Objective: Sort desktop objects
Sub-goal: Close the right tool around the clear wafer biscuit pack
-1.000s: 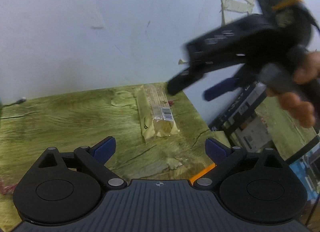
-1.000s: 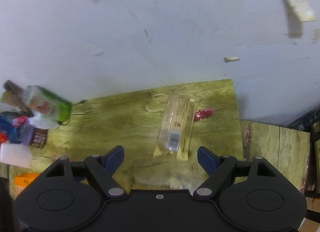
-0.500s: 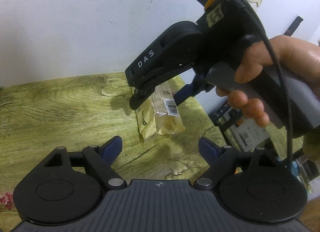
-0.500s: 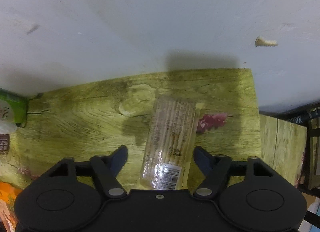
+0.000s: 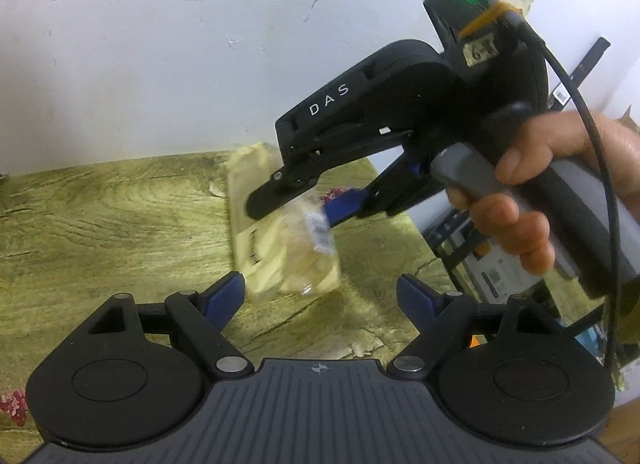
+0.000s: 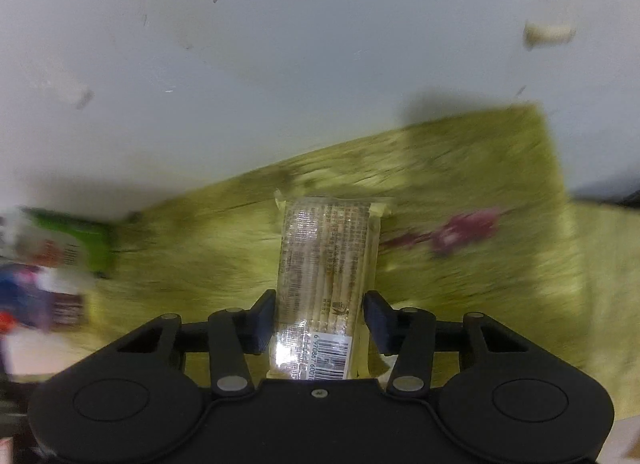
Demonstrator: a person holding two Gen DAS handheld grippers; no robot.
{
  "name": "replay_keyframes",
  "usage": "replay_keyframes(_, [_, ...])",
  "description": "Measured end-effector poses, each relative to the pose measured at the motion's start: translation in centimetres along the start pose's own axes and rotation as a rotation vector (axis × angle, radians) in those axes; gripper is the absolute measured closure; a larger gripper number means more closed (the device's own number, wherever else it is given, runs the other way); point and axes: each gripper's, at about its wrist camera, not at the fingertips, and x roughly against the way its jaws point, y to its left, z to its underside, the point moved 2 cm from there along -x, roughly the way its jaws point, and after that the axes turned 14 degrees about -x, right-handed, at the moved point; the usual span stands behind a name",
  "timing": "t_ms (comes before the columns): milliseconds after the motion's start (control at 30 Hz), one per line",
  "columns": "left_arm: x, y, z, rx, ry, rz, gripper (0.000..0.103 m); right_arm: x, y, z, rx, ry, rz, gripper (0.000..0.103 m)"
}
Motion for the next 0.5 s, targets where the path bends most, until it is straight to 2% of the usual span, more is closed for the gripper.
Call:
replay_keyframes(200, [-0.5,-0.3,-0.1,-0.014,0.011,0.000,0.019,0.2,-1.5,0.1,-0.023,0.002,-0.085,0.054])
replay_keyframes(300, [-0.8,-0.4,-0.1,-0.021,0.018,0.000,0.019,0.3,-2.1,0.1,-0.030,-0.006,-0.092,0.046])
replay_keyframes(400, [-1.2,-0.2,-0.1,-0.031,0.025,-0.003,0.019,0.3,-2.8,0.0,-0.048,-0.011,-0.109,0.045])
replay_keyframes(500, [-1.2,-0.2,-0.1,-0.032,0.031,-0.006,0.019,0.1,-3.5,-0.1,-0.064,-0.018,-0.120,0.039])
